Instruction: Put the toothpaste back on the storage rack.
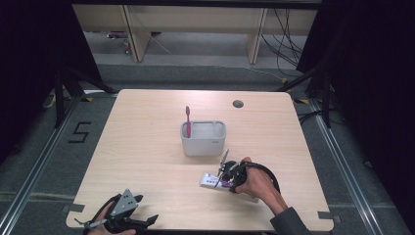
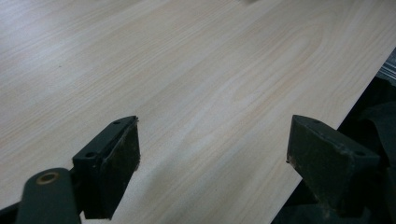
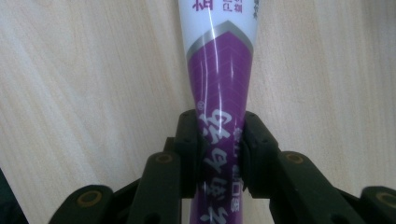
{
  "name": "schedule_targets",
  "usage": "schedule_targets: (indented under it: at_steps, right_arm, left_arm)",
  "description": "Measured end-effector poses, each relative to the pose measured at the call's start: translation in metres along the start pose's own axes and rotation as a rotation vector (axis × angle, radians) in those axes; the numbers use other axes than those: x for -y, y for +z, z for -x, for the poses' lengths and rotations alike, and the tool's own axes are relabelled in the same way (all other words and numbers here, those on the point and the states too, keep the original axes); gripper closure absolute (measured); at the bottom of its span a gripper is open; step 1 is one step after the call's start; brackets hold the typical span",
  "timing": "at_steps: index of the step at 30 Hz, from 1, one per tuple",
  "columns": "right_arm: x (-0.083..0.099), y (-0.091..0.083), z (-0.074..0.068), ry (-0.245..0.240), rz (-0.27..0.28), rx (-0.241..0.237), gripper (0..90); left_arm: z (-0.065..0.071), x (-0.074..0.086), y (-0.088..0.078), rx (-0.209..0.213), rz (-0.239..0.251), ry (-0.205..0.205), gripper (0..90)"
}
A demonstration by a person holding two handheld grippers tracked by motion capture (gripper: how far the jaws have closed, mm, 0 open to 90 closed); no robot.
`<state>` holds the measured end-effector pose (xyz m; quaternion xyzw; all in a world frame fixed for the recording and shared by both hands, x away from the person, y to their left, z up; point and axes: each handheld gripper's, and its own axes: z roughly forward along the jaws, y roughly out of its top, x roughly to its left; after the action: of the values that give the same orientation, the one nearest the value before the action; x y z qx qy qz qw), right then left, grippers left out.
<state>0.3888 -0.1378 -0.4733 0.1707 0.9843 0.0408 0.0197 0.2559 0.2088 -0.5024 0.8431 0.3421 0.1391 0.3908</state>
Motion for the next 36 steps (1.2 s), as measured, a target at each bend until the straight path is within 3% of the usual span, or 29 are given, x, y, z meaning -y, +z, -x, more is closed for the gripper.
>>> schedule_targets:
  at_steps: [3, 11, 14, 17, 18, 19, 20, 24, 36]
  right_arm:
    - [0.001, 0.0, 0.001, -0.025, 0.012, 0.009, 72.6]
    - [0.004, -0.005, 0.0, 0.014, 0.053, 0.016, 73.3]
    - [0.009, -0.015, -0.001, 0.056, 0.118, -0.003, 73.4]
    - [0.011, -0.019, 0.002, 0.04, 0.162, -0.003, 73.5]
    - [0.012, -0.023, 0.002, 0.06, 0.171, 0.0, 73.5]
    - [0.014, -0.027, 0.004, 0.039, 0.228, 0.003, 73.6]
    - [0.014, -0.027, 0.004, 0.039, 0.228, 0.003, 73.6]
    - [0.019, -0.036, 0.006, 0.059, 0.329, 0.002, 73.6]
    - [0.025, -0.047, 0.006, 0.111, 0.447, -0.001, 73.7]
  left_arm:
    - [0.0, 0.0, 0.0, 0.0, 0.0, 0.0, 16.6]
    - [0.0, 0.0, 0.0, 0.001, 0.0, -0.001, 16.6]
    - [0.0, 0.0, 0.0, 0.001, 0.0, 0.0, 16.6]
    - [0.0, 0.0, 0.0, 0.001, 0.0, -0.001, 16.6]
    - [0.0, 0.0, 0.0, 0.001, 0.0, -0.001, 16.6]
    - [0.0, 0.0, 0.0, 0.001, 0.001, -0.001, 16.6]
    - [0.0, 0.0, 0.0, 0.001, 0.001, -0.001, 16.6]
    - [0.0, 0.0, 0.0, 0.001, 0.0, -0.002, 16.6]
    - [0.0, 0.0, 0.0, 0.0, 0.0, -0.002, 16.6]
